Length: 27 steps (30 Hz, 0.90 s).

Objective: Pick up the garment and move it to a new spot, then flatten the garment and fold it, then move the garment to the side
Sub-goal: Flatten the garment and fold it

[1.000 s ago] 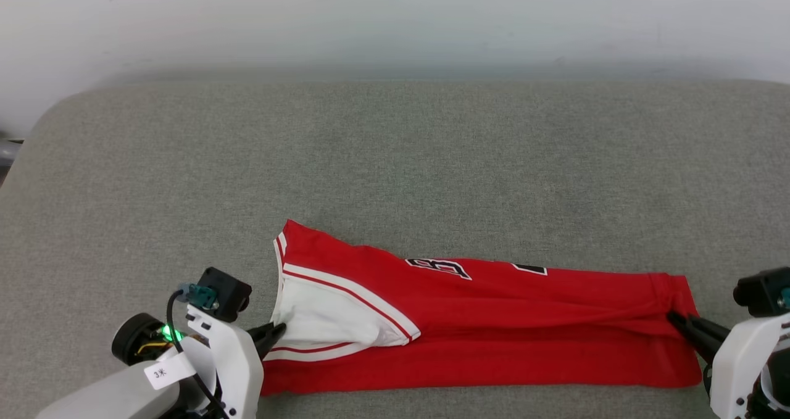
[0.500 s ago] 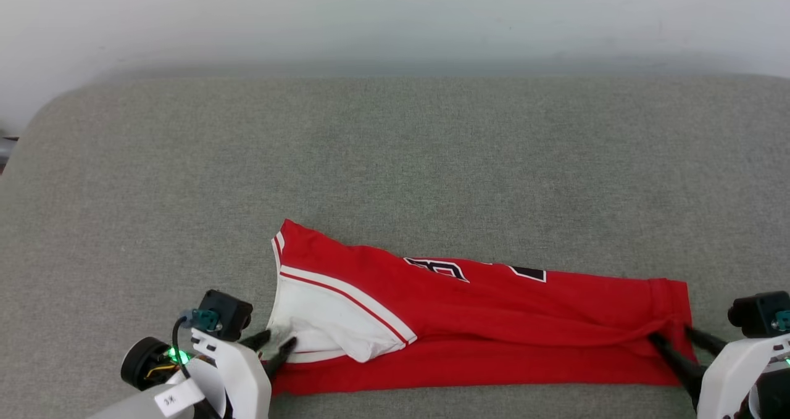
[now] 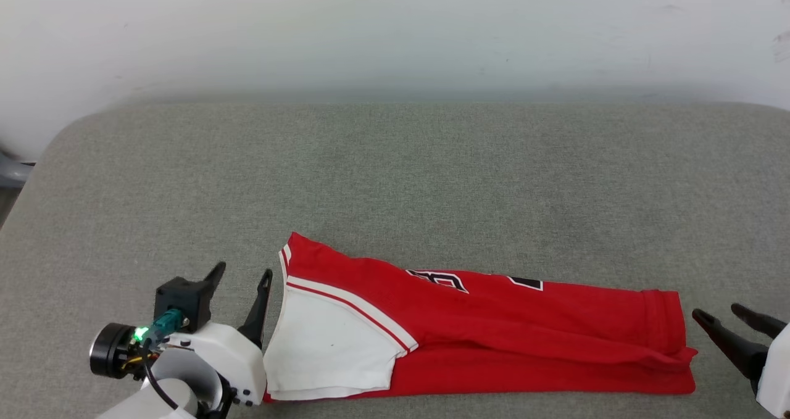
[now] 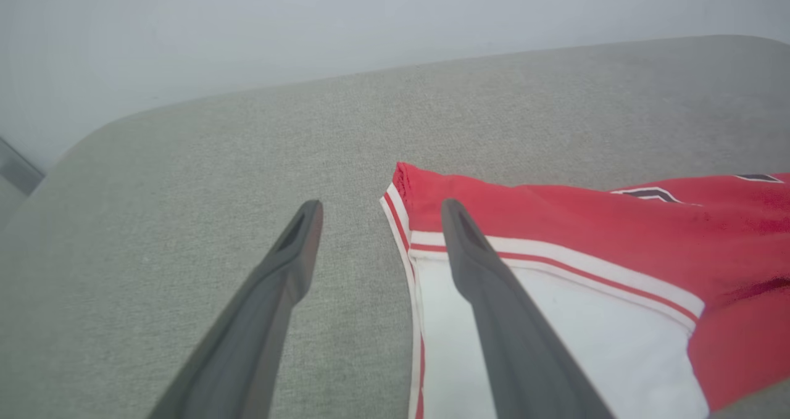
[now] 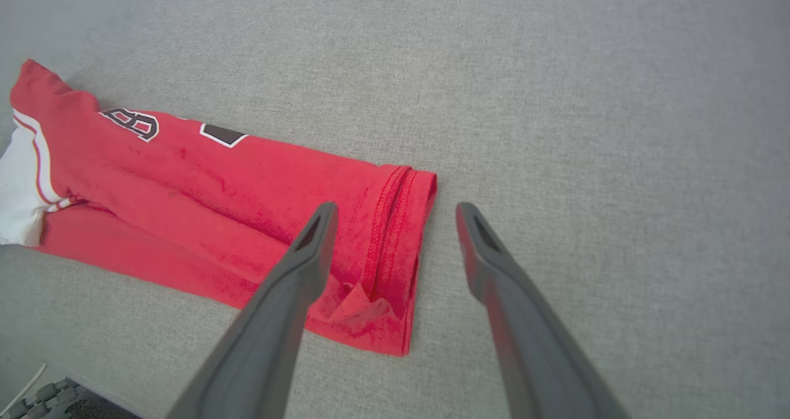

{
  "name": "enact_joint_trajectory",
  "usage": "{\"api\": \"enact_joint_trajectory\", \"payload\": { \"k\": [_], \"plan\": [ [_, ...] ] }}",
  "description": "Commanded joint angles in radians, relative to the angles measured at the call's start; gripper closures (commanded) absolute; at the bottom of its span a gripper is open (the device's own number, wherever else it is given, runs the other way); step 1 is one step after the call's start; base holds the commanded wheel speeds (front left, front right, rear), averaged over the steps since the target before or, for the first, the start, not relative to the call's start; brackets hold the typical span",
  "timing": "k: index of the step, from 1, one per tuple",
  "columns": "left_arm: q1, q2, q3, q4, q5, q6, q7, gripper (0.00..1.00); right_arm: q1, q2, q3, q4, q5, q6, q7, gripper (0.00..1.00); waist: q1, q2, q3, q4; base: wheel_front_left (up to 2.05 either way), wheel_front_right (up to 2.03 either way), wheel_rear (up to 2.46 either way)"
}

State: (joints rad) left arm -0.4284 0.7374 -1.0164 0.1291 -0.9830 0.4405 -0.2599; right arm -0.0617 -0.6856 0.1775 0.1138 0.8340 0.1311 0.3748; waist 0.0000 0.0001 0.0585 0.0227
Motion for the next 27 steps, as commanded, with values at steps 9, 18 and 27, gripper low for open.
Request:
{"api": "enact_joint_trajectory", "payload": {
  "k": [9, 18, 27],
  "plan": [
    [0.148, -0.092, 0.274, -0.082, 0.28, 0.088, -0.006, 0.0, -0.014, -0.011, -0.063, 0.057, 0.121, -0.001, 0.254, 0.0, 0.0, -0.0001, 0.026, 0.021, 0.0, 0.0, 0.0],
    [0.257, -0.215, 0.475, -0.124, 0.507, 0.068, -0.005, 0.0, -0.079, 0.05, -0.058, 0.156, 0.129, -0.001, 0.303, 0.0, 0.0, -0.0001, 0.074, 0.064, 0.0, 0.0, 0.0],
    [0.344, -0.349, 0.638, -0.154, 0.662, -0.012, -0.005, 0.0, -0.112, 0.085, 0.014, 0.219, 0.147, -0.001, 0.288, 0.0, 0.0, -0.0001, 0.117, 0.089, 0.0, 0.0, 0.0]
  ]
}}
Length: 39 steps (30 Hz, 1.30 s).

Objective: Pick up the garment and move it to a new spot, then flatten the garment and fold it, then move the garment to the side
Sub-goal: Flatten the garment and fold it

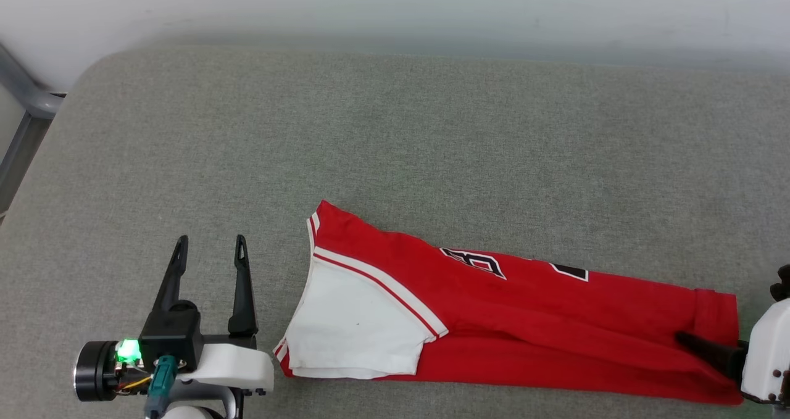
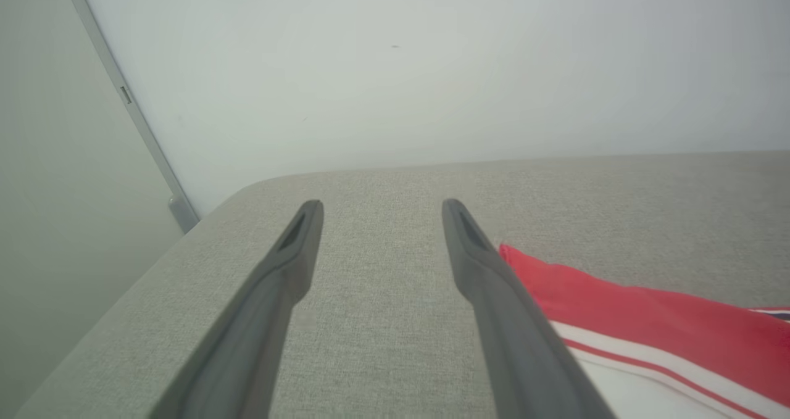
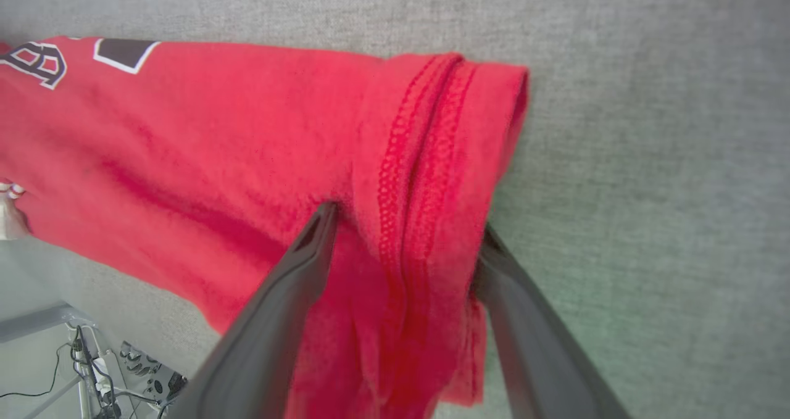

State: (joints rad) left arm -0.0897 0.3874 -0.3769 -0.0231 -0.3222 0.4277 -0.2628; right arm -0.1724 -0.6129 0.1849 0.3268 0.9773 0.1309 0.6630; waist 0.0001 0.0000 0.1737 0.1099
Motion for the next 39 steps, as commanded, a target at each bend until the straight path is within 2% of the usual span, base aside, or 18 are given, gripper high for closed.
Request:
{"api": "enact_joint_trajectory", "payload": {
  "k": [1, 7, 12, 13, 14, 15, 25, 31, 34, 39],
  "plan": [
    [0.013, -0.014, 0.014, 0.0, 0.017, -0.006, -0.002, 0.0, -0.005, 0.016, 0.018, 0.01, 0.007, -0.001, -0.004, 0.0, -0.0001, 0.0, 0.004, 0.002, 0.0, 0.0, 0.0],
    [0.049, -0.095, 0.09, 0.008, 0.106, -0.031, -0.002, 0.0, -0.028, 0.048, 0.1, 0.021, 0.039, 0.0, -0.029, 0.0, -0.0001, 0.0, 0.008, 0.006, 0.0, 0.0, 0.0],
    [0.075, -0.145, 0.131, 0.014, 0.155, -0.072, -0.002, 0.0, -0.04, 0.032, 0.164, 0.028, 0.023, 0.0, -0.068, 0.0, -0.0001, 0.0, 0.0, 0.01, 0.0, 0.0, 0.0],
    [0.081, -0.154, 0.14, 0.016, 0.165, -0.078, -0.002, 0.0, -0.041, 0.027, 0.176, 0.027, 0.019, 0.0, -0.081, 0.56, -0.0001, 0.0, -0.003, 0.011, 0.0, 0.0, 0.0],
    [0.085, -0.162, 0.148, 0.02, 0.175, -0.082, -0.002, 0.0, -0.042, 0.024, 0.182, 0.027, 0.02, 0.0, -0.099, 0.95, -0.0001, 0.0, -0.006, 0.011, 0.0, 0.0, 0.0],
    [0.089, -0.17, 0.152, 0.022, 0.184, -0.086, -0.002, 0.0, -0.042, 0.019, 0.189, 0.03, 0.024, 0.0, -0.109, 1.0, -0.0001, 0.0, -0.01, 0.011, 0.0, 0.0, 0.0],
    [0.13, -0.218, 0.184, 0.043, 0.244, -0.137, -0.002, 0.0, -0.06, -0.1, 0.19, 0.119, 0.023, -0.001, -0.183, 1.0, -0.0001, 0.0, -0.063, 0.006, 0.0, 0.0, 0.0],
    [0.152, -0.228, 0.204, 0.048, 0.261, -0.158, -0.002, 0.0, -0.065, -0.158, 0.194, 0.194, 0.002, -0.001, -0.208, 1.0, -0.0001, 0.0, -0.095, 0.003, 0.0, 0.0, 0.0],
    [0.165, -0.229, 0.209, 0.05, 0.268, -0.17, -0.002, 0.0, -0.054, -0.17, 0.192, 0.183, 0.022, -0.001, -0.219, 1.0, -0.0001, 0.0, -0.112, 0.003, 0.0, 0.0, 0.0],
    [0.184, -0.228, 0.218, 0.054, 0.276, -0.183, -0.002, 0.0, -0.029, -0.191, 0.192, 0.096, 0.056, -0.001, -0.229, 1.0, -0.0001, 0.0, -0.137, -0.002, 0.0, 0.0, 0.0]
  ]
}}
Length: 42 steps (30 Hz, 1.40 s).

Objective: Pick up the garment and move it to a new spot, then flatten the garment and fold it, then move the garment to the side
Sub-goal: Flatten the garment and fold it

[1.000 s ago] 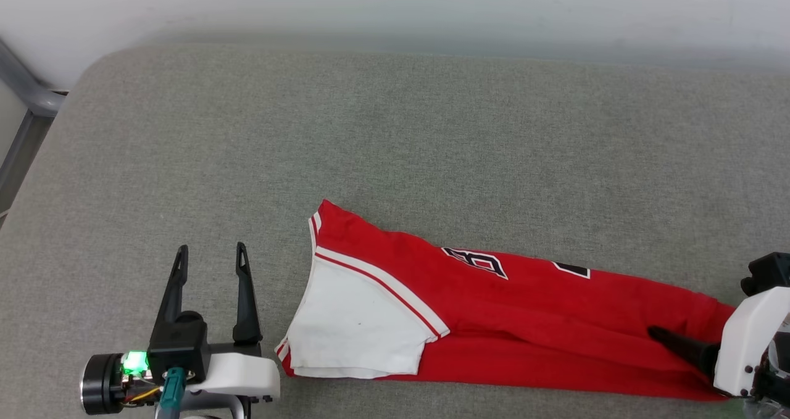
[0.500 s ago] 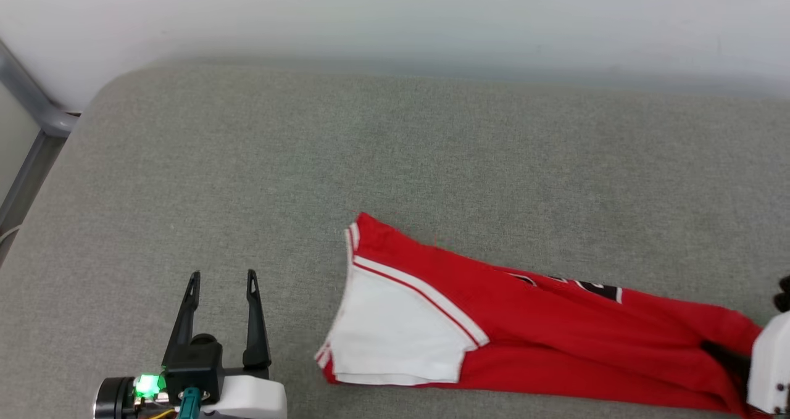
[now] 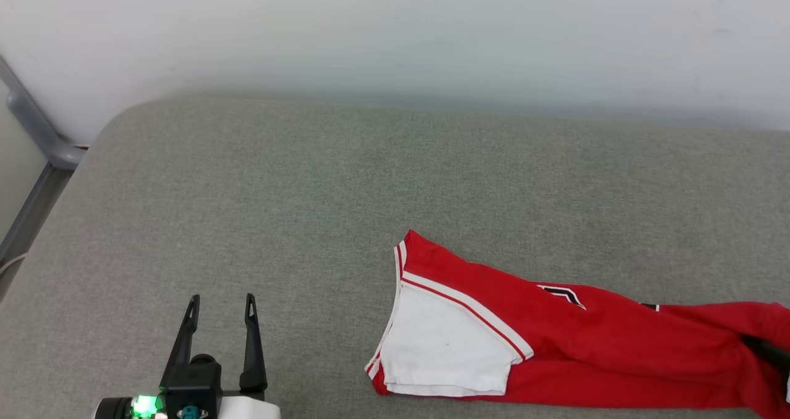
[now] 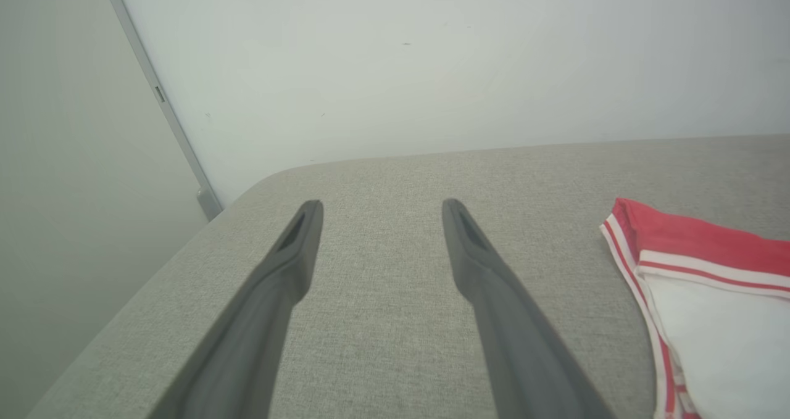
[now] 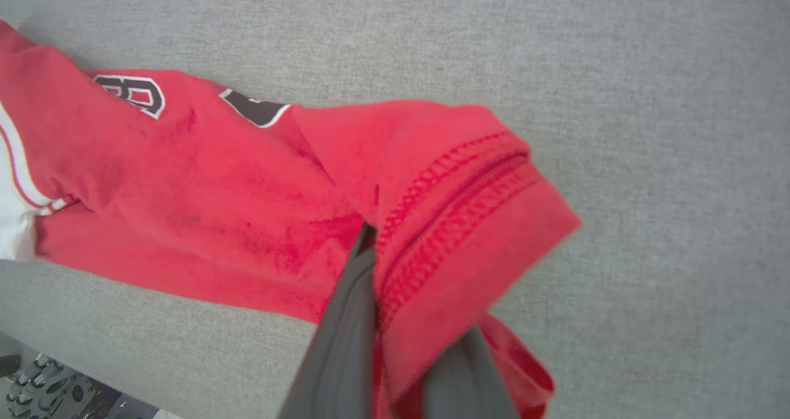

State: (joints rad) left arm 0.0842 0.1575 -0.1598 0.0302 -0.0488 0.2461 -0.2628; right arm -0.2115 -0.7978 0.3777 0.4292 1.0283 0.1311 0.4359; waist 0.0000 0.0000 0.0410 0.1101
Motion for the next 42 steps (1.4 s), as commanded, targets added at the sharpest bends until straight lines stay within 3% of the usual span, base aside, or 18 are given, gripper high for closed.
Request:
{"api": "enact_joint_trajectory", "payload": {
  "k": [1, 11, 20, 29, 42],
  "plan": [
    [0.014, 0.001, 0.003, 0.002, 0.004, -0.004, -0.002, 0.0, 0.015, -0.006, -0.001, -0.033, 0.015, -0.001, 0.003, 1.0, 0.0, 0.0, -0.009, -0.003, 0.0, 0.0, 0.0],
    [0.022, -0.018, -0.002, 0.006, 0.022, -0.022, -0.002, 0.0, 0.037, 0.074, -0.026, -0.276, 0.045, -0.001, 0.066, 1.0, 0.0, 0.0, -0.014, -0.015, 0.0, 0.0, 0.0],
    [-0.011, -0.03, -0.015, 0.013, 0.03, -0.033, -0.002, 0.0, -0.054, 0.201, 0.021, -0.325, -0.055, -0.001, 0.124, 1.0, 0.0, 0.0, 0.012, -0.009, 0.0, 0.0, 0.0],
    [-0.042, -0.042, -0.022, 0.02, 0.036, -0.038, -0.002, 0.0, -0.215, 0.326, 0.167, -0.266, -0.141, -0.001, 0.135, 1.0, 0.0, 0.0, 0.057, 0.006, 0.0, 0.0, 0.0],
    [-0.096, -0.059, -0.038, 0.034, 0.035, -0.044, -0.002, 0.0, -0.438, 0.513, 0.355, 0.003, -0.207, -0.001, 0.079, 1.0, 0.0, 0.0, 0.119, 0.039, 0.0, 0.0, 0.0]
  ]
}}
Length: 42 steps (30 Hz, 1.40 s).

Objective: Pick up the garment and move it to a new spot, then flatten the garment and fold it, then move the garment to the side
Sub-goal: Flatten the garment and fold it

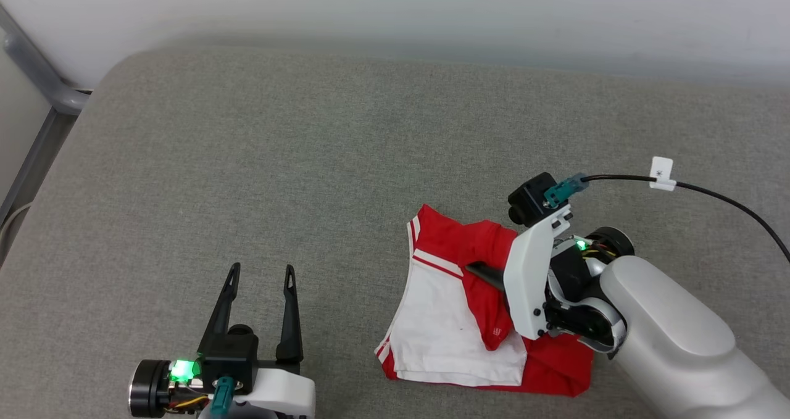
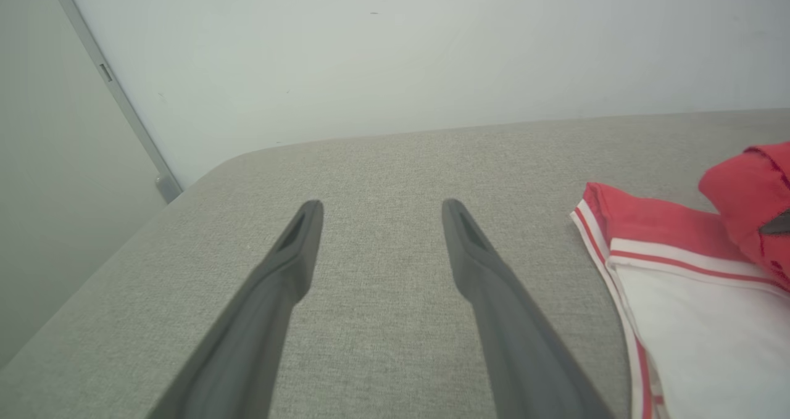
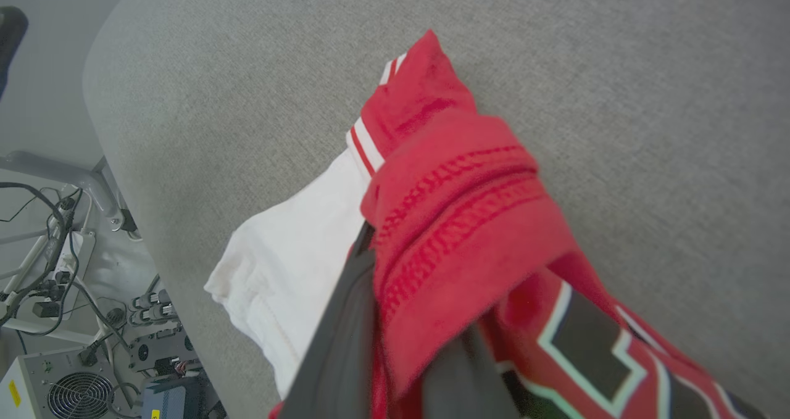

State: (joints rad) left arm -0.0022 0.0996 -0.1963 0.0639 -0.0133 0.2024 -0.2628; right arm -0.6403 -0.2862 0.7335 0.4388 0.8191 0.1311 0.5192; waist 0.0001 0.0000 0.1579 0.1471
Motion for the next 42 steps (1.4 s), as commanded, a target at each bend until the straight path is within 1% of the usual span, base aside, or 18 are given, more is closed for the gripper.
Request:
{"api": "enact_joint_trajectory", "payload": {
  "k": [1, 2, 3, 4, 10, 13, 14, 15, 16, 21, 25, 28, 31, 34, 35, 38, 42],
  "plan": [
    [-0.012, -0.002, -0.002, 0.002, -0.001, -0.001, -0.002, 0.0, -0.022, 0.013, 0.007, 0.015, 0.001, -0.001, -0.009, 1.0, -0.0001, 0.0, 0.006, 0.004, 0.0, 0.0, 0.0],
    [-0.015, -0.003, -0.003, 0.003, -0.001, -0.001, -0.002, 0.0, -0.033, 0.023, 0.017, 0.038, -0.005, -0.001, -0.016, 1.0, -0.0001, 0.0, 0.01, 0.006, 0.0, 0.0, 0.0],
    [-0.026, -0.006, -0.004, 0.007, -0.001, -0.003, -0.002, 0.0, -0.055, 0.054, 0.044, 0.11, -0.017, -0.001, -0.038, 1.0, -0.0001, 0.0, 0.022, 0.01, 0.0, 0.0, 0.0],
    [-0.029, -0.007, -0.005, 0.008, -0.001, -0.003, -0.002, 0.0, -0.06, 0.064, 0.052, 0.133, -0.019, -0.001, -0.043, 1.0, -0.0001, 0.0, 0.025, 0.012, 0.0, 0.0, 0.0],
    [-0.042, -0.011, -0.005, 0.016, -0.001, -0.004, -0.002, 0.0, -0.071, 0.092, 0.103, 0.283, -0.045, -0.001, -0.092, 1.0, -0.0001, 0.0, 0.041, 0.016, 0.0, 0.0, 0.0],
    [-0.044, -0.011, -0.003, 0.02, 0.0, -0.003, -0.002, 0.0, -0.078, 0.097, 0.134, 0.319, -0.052, -0.001, -0.12, 0.99, -0.0001, 0.0, 0.039, 0.014, 0.0, 0.0, 0.0],
    [-0.041, -0.01, -0.001, 0.022, 0.0, -0.003, -0.002, 0.0, -0.081, 0.098, 0.143, 0.32, -0.049, -0.001, -0.133, 0.67, -0.0001, 0.0, 0.036, 0.011, 0.0, 0.0, 0.0],
    [-0.036, -0.008, 0.002, 0.023, -0.001, -0.002, -0.002, 0.0, -0.085, 0.095, 0.15, 0.314, -0.045, -0.001, -0.148, 0.18, -0.0001, 0.0, 0.031, 0.008, 0.0, 0.0, 0.0],
    [-0.03, -0.006, 0.004, 0.025, -0.001, -0.002, -0.002, 0.0, -0.089, 0.09, 0.156, 0.303, -0.04, -0.001, -0.167, 0.0, -0.0001, 0.0, 0.023, 0.005, 0.0, 0.0, 0.0],
    [0.0, 0.003, 0.013, 0.032, -0.001, -0.001, -0.002, 0.0, -0.083, 0.049, 0.174, 0.201, -0.003, -0.001, -0.268, 0.0, -0.0001, 0.0, -0.024, -0.017, 0.0, 0.0, 0.0],
    [0.023, 0.008, 0.019, 0.035, -0.004, -0.002, -0.002, 0.0, -0.052, -0.029, 0.162, 0.107, -0.004, -0.001, -0.357, 0.0, -0.0001, 0.0, -0.063, -0.038, 0.0, 0.0, 0.0],
    [0.04, 0.013, 0.025, 0.037, -0.005, -0.004, -0.002, 0.0, -0.027, -0.079, 0.113, 0.062, -0.034, -0.001, -0.439, 0.0, -0.0001, 0.0, -0.092, -0.057, 0.0, 0.0, 0.0],
    [0.056, 0.018, 0.03, 0.035, -0.005, -0.005, -0.002, 0.0, 0.012, -0.116, 0.039, 0.039, -0.093, -0.001, -0.534, 0.0, -0.0001, 0.0, -0.114, -0.074, 0.0, 0.0, 0.0],
    [0.067, 0.023, 0.033, 0.034, -0.007, -0.009, -0.002, 0.0, 0.063, -0.131, -0.045, 0.026, -0.167, -0.001, -0.624, 0.0, -0.0001, 0.0, -0.135, -0.09, 0.0, 0.0, 0.0],
    [0.078, 0.026, 0.036, 0.032, -0.009, -0.01, -0.002, 0.0, 0.108, -0.131, -0.111, 0.019, -0.217, -0.001, -0.675, 0.0, -0.0001, 0.0, -0.148, -0.1, 0.0, 0.0, 0.0],
    [0.091, 0.029, 0.04, 0.026, -0.013, -0.014, -0.002, 0.0, 0.175, -0.116, -0.222, -0.002, -0.304, -0.001, -0.732, 0.0, -0.0001, 0.0, -0.164, -0.115, 0.0, 0.0, 0.0],
    [0.101, 0.032, 0.046, 0.015, -0.014, -0.017, -0.002, 0.0, 0.283, -0.07, -0.382, -0.062, -0.416, -0.001, -0.766, 0.0, -0.0001, 0.0, -0.175, -0.132, 0.0, 0.0, 0.0]
  ]
}}
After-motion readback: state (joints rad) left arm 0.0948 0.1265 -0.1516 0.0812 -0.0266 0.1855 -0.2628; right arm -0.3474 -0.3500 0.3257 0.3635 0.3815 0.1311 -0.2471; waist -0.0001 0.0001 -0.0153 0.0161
